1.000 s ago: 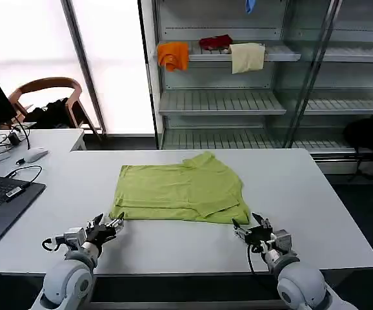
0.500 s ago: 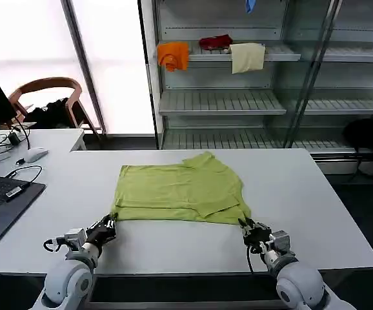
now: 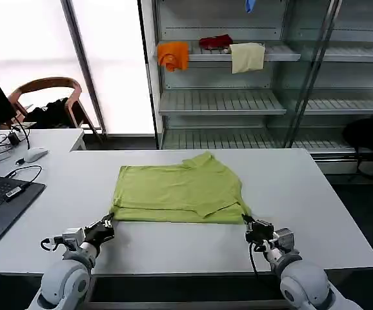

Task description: Fold and organize the clothes.

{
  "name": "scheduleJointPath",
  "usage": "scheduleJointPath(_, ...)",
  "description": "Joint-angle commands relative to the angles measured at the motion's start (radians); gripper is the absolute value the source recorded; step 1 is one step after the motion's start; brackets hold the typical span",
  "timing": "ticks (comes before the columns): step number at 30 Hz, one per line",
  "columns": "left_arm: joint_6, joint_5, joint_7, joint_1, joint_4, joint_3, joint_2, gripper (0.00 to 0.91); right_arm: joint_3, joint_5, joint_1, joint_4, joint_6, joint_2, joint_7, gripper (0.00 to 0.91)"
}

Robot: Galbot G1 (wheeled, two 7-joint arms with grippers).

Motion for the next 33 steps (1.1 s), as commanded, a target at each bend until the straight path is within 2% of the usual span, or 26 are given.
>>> scheduleJointPath(1,0.035,0.0,-0.116,0.142,-0.183,-0.023,0.014,0.0,0.027,0.042,-0.066,0.102,-0.042,-0.063,0.006,0.0)
scheduleJointPath(13,-0.007,0.058,-0.241,0.431,-0.374,-0.073,-0.036,0.0,0.126,0.048,-0.35,0.235,-0.046,-0.159,0.007,0.0)
scheduleJointPath(19,-0.032,0.094,-0.267,0.561,-0.438,-0.073,-0.042,0.01,0.164,0.038,-0.458,0.308,-0.04,-0.175,0.04,0.0)
scheduleJointPath(29,-0.026,0.104,-0.286,0.573,-0.418,-0.073,-0.041,0.02,0.16,0.016,-0.516,0.345,-0.036,-0.156,0.084,0.0)
scheduleJointPath(31,-0.024,0.11,-0.278,0.568,-0.408,-0.071,-0.041,0.423,0.156,0.012,-0.52,0.348,-0.034,-0.149,0.095,0.0)
scheduleJointPath(32,-0.024,0.109,-0.275,0.564,-0.407,-0.07,-0.04,0.685,0.153,0.011,-0.52,0.349,-0.034,-0.145,0.106,0.0)
scheduleJointPath(33,-0.024,0.109,-0.275,0.56,-0.406,-0.069,-0.04,0.907,0.149,0.011,-0.519,0.35,-0.035,-0.14,0.118,0.0)
